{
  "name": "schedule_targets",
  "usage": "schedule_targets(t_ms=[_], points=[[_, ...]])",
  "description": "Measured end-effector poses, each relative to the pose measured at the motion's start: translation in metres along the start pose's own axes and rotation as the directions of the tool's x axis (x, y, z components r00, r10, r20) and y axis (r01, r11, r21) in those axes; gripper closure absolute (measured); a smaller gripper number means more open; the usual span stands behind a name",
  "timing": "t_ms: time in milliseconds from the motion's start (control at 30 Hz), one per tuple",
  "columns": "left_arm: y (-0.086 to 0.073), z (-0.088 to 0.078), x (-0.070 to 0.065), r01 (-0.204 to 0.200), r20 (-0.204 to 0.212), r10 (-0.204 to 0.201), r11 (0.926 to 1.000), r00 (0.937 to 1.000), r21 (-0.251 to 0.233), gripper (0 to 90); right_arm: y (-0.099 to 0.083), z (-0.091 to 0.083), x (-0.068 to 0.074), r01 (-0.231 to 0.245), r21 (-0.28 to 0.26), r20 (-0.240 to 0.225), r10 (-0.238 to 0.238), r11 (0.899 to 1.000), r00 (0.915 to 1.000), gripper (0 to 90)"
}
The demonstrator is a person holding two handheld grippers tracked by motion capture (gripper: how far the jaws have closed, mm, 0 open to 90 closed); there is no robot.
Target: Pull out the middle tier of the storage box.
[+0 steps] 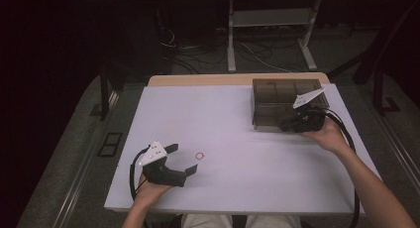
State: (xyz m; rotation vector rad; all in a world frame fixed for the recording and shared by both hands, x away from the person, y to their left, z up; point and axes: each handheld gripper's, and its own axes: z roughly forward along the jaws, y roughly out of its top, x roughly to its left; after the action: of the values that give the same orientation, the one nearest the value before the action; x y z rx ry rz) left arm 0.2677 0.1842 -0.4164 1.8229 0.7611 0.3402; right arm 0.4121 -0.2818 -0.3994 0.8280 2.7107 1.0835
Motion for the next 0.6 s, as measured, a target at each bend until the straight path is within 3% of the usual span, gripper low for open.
schedule_targets(t_ms=[600], points=[[-0.0005, 0.0016, -0.0002, -0.001, 0.002, 0.001, 1.0, 1.0, 0.008, 0.0, -0.0063, -0.0043, 0.0059, 0.011, 0.002, -0.007, -0.011, 1.0, 0.9999, 74.3]])
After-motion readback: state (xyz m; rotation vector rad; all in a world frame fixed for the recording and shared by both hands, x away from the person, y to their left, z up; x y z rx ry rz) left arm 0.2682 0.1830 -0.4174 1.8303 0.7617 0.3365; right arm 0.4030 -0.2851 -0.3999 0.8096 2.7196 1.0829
